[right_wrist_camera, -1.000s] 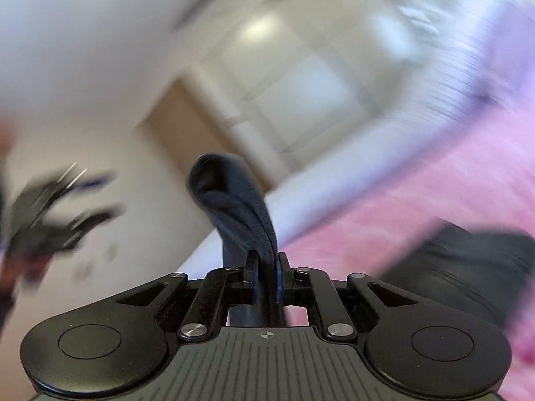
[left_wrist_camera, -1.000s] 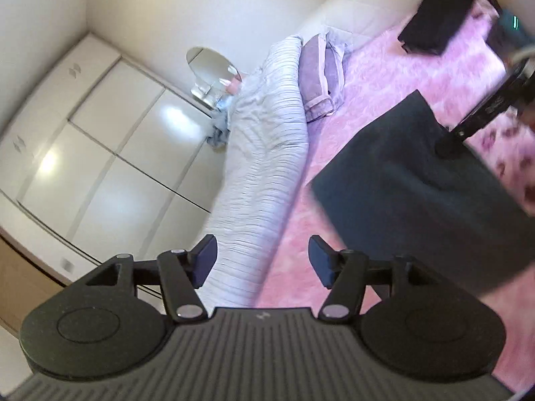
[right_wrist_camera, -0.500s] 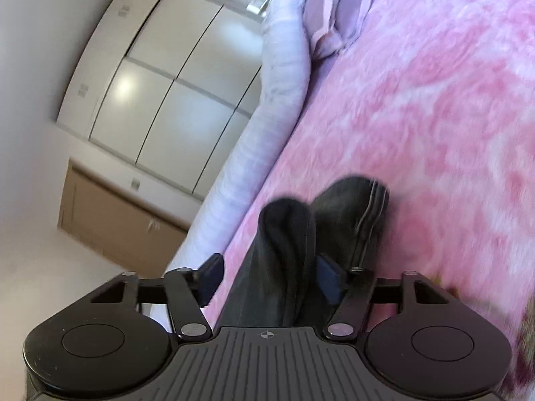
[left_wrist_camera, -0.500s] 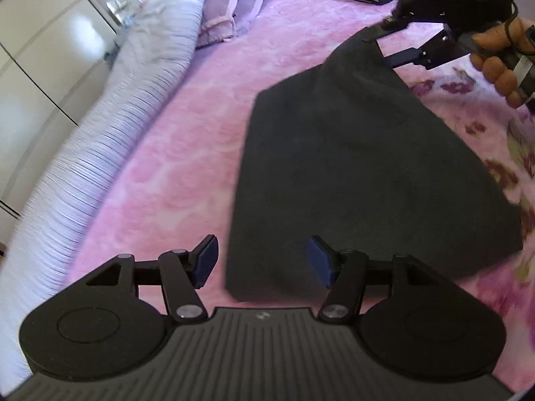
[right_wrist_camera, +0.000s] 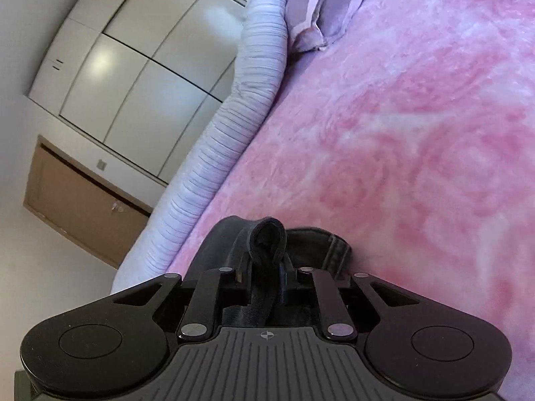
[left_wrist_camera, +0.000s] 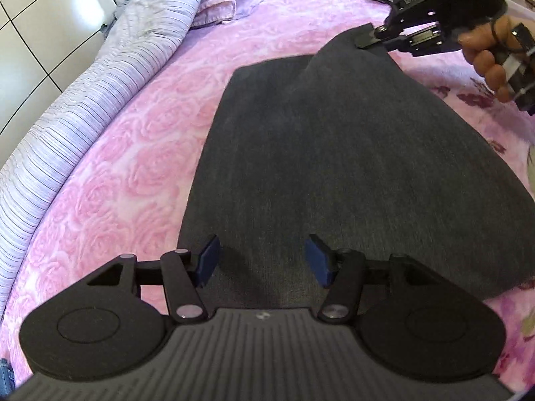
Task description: Fold clothes
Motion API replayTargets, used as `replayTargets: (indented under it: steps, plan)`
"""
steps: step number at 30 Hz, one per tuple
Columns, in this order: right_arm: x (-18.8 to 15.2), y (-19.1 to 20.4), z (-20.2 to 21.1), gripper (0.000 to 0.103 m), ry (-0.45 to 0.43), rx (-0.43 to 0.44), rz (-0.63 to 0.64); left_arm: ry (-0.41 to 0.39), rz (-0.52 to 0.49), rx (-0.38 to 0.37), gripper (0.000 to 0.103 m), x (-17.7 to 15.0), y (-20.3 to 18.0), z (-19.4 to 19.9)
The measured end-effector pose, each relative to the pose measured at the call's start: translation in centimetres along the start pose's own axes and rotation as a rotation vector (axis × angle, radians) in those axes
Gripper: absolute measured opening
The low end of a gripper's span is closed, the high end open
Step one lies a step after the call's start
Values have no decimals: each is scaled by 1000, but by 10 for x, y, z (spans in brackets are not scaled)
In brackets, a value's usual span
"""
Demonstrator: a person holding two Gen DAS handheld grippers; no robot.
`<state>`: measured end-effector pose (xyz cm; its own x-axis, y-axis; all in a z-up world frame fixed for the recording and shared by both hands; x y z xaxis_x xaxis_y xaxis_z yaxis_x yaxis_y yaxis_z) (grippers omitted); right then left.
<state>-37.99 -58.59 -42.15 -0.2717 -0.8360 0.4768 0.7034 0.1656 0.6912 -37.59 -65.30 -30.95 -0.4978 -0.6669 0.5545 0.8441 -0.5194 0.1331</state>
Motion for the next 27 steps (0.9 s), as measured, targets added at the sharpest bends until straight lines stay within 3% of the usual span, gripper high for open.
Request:
replayTargets:
  steps: [2,4,7,10,15,18,23,27]
  plan:
    - [0,-4,9,14,-20,-26,-10,0,6,-4,53,-1,0,0]
    - [1,-8,19,29,-50,-69,-20,-3,20,-8,53,-2,1,-1]
    - [-1,8,45,31,-157,-115,49,-10,35,-6,53,-4,1,-2]
    - [-20,53,61,32,-202,-32,237,-17,38,-8,54,-6,1,-4]
    - [-71,125,22,40,-44,63,677,-51,49,5,50,0,10,8]
    - [-97,127,-11,40,58,-27,906,-54,122,22,49,-6,30,5]
    - [-110,89,13,40,48,-53,952,-95,262,-41,64,-22,55,-11]
    - [-113,78,39,40,84,-116,891,-114,329,-54,66,-25,64,-9]
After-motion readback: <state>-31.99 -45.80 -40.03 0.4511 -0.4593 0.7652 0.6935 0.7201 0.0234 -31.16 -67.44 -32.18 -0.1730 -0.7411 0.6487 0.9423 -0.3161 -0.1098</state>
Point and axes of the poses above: each gripper's, at about its wrist camera, not at the fingertips, and z roughly against the way its jaws point, y to its left, x to its top, the point moved 4 cm from there along -z, roughly the way its jaws point, and after that the axes turned 15 degrees about -x, right-handed, at the moved point
